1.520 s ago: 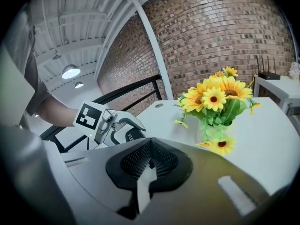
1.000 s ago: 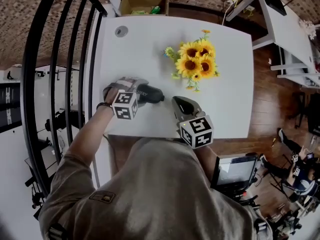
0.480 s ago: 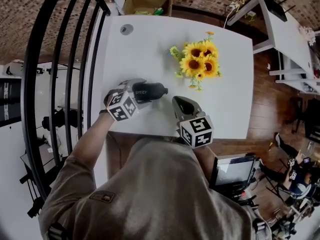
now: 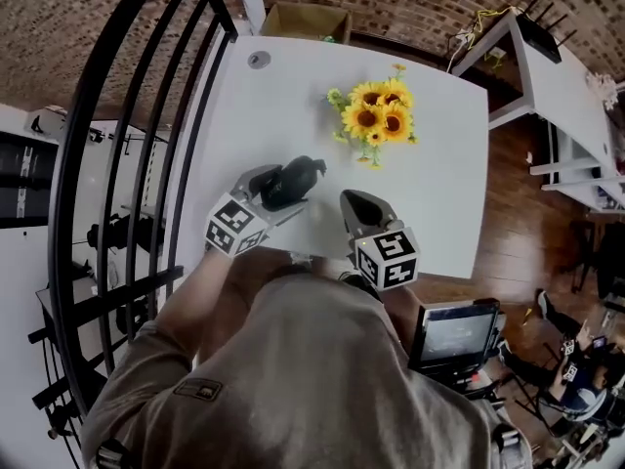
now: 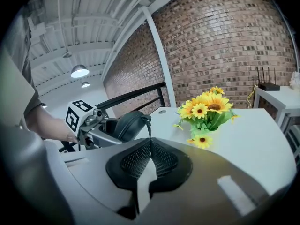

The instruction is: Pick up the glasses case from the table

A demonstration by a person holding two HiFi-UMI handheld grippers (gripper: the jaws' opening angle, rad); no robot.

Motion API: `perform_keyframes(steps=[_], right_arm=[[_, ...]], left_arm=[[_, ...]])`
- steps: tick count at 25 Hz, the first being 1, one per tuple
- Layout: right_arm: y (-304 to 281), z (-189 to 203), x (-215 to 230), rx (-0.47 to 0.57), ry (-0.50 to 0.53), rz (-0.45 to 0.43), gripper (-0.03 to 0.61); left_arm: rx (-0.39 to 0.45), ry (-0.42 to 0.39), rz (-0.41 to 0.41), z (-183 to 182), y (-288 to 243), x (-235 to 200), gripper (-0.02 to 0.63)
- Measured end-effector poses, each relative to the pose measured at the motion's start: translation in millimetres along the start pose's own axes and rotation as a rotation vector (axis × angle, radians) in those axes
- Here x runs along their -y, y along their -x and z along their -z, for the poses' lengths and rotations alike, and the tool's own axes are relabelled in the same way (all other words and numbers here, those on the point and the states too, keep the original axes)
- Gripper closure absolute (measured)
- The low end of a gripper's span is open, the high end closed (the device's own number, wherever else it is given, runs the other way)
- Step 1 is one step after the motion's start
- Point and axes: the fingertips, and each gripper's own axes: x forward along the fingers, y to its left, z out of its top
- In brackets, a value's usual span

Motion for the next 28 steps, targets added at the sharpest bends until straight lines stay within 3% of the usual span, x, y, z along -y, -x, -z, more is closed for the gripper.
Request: perform_keyframes(steps=[10,21,28], right_arm=[[71.2,0.3,1.8,0.113,0.018,-0.059,0.565],[136.5,20.9,-12.8,0.163,0.043,-0.116,0.565],[147.3,17.3,-22.2,0.181,0.041,-0.107,0.565]], left_arm=[[0.298,0.337,-0.027,-37.2,25.4,81.9,0.253],[0.426,0.386,-0.076,-49.9,57.6,159.7,0.253],[0.429,0.39,-0.038,-53.4,69.0,173.5,0.253]])
